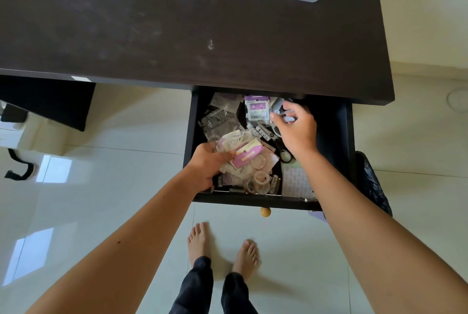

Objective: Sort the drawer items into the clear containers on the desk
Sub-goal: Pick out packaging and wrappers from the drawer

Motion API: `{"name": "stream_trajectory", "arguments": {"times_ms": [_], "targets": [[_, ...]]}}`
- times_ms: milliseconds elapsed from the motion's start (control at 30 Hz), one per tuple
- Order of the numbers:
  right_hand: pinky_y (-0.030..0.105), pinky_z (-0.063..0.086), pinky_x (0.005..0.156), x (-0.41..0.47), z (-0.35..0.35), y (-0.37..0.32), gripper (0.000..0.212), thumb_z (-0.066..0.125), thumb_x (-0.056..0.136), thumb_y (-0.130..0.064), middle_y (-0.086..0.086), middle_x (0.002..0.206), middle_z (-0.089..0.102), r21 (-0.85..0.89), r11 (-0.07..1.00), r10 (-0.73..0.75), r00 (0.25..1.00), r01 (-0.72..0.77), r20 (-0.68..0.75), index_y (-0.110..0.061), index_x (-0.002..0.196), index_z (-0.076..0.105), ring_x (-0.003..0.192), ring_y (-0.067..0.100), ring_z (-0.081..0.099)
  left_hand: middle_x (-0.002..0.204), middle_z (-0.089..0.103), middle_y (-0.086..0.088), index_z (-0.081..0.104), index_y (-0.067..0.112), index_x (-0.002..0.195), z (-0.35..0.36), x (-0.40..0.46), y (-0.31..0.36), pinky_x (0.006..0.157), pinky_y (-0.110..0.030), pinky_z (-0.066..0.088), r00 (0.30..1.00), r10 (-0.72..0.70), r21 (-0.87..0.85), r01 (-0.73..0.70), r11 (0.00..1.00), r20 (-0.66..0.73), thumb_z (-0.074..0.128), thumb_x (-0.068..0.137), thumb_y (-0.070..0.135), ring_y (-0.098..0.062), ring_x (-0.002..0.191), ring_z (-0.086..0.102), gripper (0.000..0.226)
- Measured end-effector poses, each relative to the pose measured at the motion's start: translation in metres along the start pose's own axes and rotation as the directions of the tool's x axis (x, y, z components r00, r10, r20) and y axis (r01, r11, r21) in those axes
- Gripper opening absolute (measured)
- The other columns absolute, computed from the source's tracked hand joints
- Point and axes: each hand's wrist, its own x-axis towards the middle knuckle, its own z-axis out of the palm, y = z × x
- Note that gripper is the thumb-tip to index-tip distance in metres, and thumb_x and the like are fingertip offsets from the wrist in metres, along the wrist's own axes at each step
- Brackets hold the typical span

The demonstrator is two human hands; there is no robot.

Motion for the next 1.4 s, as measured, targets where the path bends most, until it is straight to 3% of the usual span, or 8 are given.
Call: {"name": "stream_trajectory", "arguments": {"times_ms": [267, 400, 533, 633, 967, 1200, 1333, 1400], "targets": [[0.041, 0.052, 0.095, 0.007, 0.022, 0.005, 0.039, 0.093, 0.077, -0.036, -0.002, 0.112, 0.063, -0.174, 0.985, -0.017, 1.000, 0.020, 0.019, -0.021, 0.110, 0.080, 0.116, 0.026, 0.055, 0.094, 0.077, -0.012, 0.066, 0.008, 0.104, -0.001, 0.001, 0.001, 0.066, -0.038, 0.065, 0.999, -0.008, -0.033, 0.009, 0.999, 0.036, 0.073, 0.092, 0.000, -0.025, 0.080, 0.077, 0.016], [0.036, 0.051, 0.096, 0.000, 0.018, 0.009, 0.030, 0.092, 0.080, -0.026, 0.002, 0.122, 0.058, -0.266, 0.957, -0.108, 0.993, 0.119, 0.054, -0.016, 0.106, 0.083, 0.119, 0.026, 0.049, 0.099, 0.077, -0.013, 0.066, 0.007, 0.112, -0.001, 0.002, 0.000, 0.072, -0.041, 0.064, 1.000, -0.006, -0.042, 0.008, 0.999, 0.026, 0.074, 0.092, 0.002, -0.027, 0.087, 0.077, 0.023], [0.022, 0.030, 0.103, -0.005, 0.010, 0.010, 0.020, 0.090, 0.082, -0.023, 0.004, 0.154, 0.048, -0.313, 0.936, -0.139, 0.987, 0.158, 0.083, -0.020, 0.101, 0.082, 0.135, 0.026, 0.039, 0.099, 0.077, -0.012, 0.067, 0.009, 0.109, 0.001, 0.002, 0.001, 0.072, -0.041, 0.063, 1.000, -0.011, -0.058, 0.011, 0.998, 0.013, 0.073, 0.092, 0.001, -0.027, 0.087, 0.076, 0.020], [0.021, 0.025, 0.104, -0.003, 0.007, 0.007, 0.018, 0.089, 0.082, -0.024, 0.003, 0.150, 0.056, -0.316, 0.939, -0.103, 0.987, 0.138, 0.125, -0.021, 0.097, 0.079, 0.137, 0.027, 0.038, 0.103, 0.077, -0.014, 0.068, 0.007, 0.115, 0.001, 0.003, 0.000, 0.075, -0.042, 0.063, 1.000, -0.013, -0.055, 0.014, 0.998, 0.014, 0.073, 0.092, 0.001, -0.029, 0.090, 0.076, 0.024], [0.033, 0.049, 0.092, -0.001, 0.005, 0.000, 0.040, 0.086, 0.079, -0.013, -0.015, 0.108, 0.060, -0.114, 0.991, -0.055, 0.982, 0.076, 0.181, -0.030, 0.113, 0.073, 0.119, 0.023, 0.054, 0.098, 0.077, -0.008, 0.068, 0.011, 0.107, 0.002, 0.002, 0.001, 0.070, -0.036, 0.063, 1.000, -0.011, -0.084, 0.012, 0.996, 0.012, 0.072, 0.092, 0.000, -0.023, 0.085, 0.075, 0.019], [0.045, 0.064, 0.089, 0.002, -0.003, -0.013, 0.044, 0.078, 0.082, 0.005, -0.001, 0.098, 0.070, 0.066, 0.997, 0.016, 0.974, -0.032, 0.225, -0.030, 0.108, 0.071, 0.091, 0.017, 0.072, 0.105, 0.077, -0.011, 0.066, 0.006, 0.121, 0.002, 0.002, 0.001, 0.077, -0.040, 0.063, 1.000, -0.019, -0.103, 0.020, 0.995, 0.008, 0.074, 0.091, 0.001, -0.026, 0.092, 0.076, 0.032], [0.048, 0.063, 0.091, 0.003, -0.006, -0.017, 0.059, 0.069, 0.083, 0.015, -0.004, 0.103, 0.069, 0.114, 0.987, 0.069, 0.944, -0.112, 0.323, -0.027, 0.125, 0.066, 0.100, 0.023, 0.073, 0.110, 0.076, -0.013, 0.065, 0.004, 0.126, 0.001, 0.002, 0.001, 0.071, -0.037, 0.063, 1.000, -0.026, -0.100, 0.026, 0.995, 0.009, 0.074, 0.091, 0.001, -0.027, 0.094, 0.076, 0.037], [0.048, 0.062, 0.094, 0.004, -0.009, -0.015, 0.058, 0.071, 0.082, 0.014, -0.001, 0.107, 0.073, 0.084, 0.992, 0.054, 0.917, -0.094, 0.394, -0.031, 0.117, 0.067, 0.104, 0.025, 0.073, 0.112, 0.076, -0.014, 0.064, 0.004, 0.128, 0.000, 0.002, 0.000, 0.071, -0.037, 0.064, 1.000, -0.029, -0.104, 0.030, 0.994, 0.008, 0.074, 0.091, 0.001, -0.027, 0.095, 0.076, 0.039]]}}
